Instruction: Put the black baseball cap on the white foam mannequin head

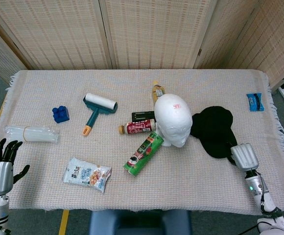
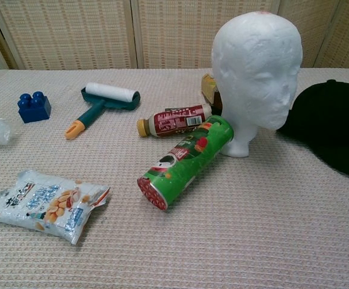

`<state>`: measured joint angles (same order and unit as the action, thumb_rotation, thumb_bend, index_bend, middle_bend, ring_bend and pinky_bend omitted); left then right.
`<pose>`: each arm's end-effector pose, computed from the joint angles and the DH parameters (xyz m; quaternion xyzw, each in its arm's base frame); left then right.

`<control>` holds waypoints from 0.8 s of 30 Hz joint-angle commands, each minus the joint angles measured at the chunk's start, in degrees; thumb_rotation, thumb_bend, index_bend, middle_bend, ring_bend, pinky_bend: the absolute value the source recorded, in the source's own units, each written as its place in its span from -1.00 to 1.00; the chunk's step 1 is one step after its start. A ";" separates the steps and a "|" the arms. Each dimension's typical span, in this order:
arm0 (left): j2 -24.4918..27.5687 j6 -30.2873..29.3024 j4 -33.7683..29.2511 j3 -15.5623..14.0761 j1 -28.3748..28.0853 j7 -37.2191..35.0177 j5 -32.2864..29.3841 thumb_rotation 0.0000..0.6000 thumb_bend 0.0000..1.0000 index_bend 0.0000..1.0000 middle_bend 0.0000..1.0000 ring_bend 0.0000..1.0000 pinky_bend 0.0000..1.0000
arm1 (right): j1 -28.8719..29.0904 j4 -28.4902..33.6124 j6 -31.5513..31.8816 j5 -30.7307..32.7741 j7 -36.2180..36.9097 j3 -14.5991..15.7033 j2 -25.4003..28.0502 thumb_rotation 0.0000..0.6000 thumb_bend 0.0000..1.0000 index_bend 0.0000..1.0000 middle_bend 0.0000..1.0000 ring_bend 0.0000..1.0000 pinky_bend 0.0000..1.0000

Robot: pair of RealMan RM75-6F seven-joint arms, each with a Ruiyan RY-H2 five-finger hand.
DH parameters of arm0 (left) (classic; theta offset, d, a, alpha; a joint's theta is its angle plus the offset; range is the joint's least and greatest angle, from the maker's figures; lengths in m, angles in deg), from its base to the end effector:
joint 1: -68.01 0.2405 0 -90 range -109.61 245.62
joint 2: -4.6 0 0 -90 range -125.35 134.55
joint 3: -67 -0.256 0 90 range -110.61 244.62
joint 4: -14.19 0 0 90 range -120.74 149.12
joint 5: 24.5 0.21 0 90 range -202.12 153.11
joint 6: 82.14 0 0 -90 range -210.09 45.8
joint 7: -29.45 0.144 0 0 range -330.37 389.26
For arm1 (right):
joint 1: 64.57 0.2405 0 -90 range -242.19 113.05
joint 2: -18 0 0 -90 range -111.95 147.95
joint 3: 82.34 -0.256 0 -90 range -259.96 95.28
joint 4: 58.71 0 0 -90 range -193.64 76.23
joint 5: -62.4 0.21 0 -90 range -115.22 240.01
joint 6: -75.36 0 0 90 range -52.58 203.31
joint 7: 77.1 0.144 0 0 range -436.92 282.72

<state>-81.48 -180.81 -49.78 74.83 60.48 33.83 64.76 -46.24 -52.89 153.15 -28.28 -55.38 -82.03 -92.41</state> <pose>-0.3251 0.2084 0.1167 -0.5623 -0.2209 -0.4380 0.6657 -0.3873 -0.2764 0.0427 0.7007 -0.2518 0.3082 0.5921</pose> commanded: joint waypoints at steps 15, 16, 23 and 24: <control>-0.43 -2.03 0.87 0.69 -0.02 -0.28 0.15 1.00 -0.69 -0.49 -0.43 -0.71 -0.73 | 3.49 0.61 1.33 3.37 2.71 -3.44 -0.32 1.00 -0.38 -0.10 1.00 1.00 1.00; -0.50 -2.15 1.00 0.75 -0.03 -0.33 0.15 1.00 -0.69 -0.49 -0.43 -0.70 -0.73 | 3.74 0.63 1.24 3.57 2.83 -3.65 -0.32 1.00 -0.37 -0.08 1.00 1.00 1.00; -0.72 -2.31 1.61 0.95 -0.09 -0.64 -0.13 1.00 -0.69 -0.50 -0.43 -0.69 -0.73 | 5.50 0.82 0.34 4.77 3.46 -4.87 -0.35 1.00 -0.26 0.00 1.00 1.00 1.00; -0.73 -2.30 1.68 0.97 -0.11 -0.65 -0.17 1.00 -0.69 -0.50 -0.43 -0.69 -0.73 | 5.72 0.90 0.26 4.94 3.62 -5.03 -0.38 1.00 -0.25 0.01 1.00 1.00 1.00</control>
<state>-82.21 -183.12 -48.10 75.80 60.37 33.17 64.59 -40.62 -52.04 153.48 -23.43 -51.84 -86.97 -92.76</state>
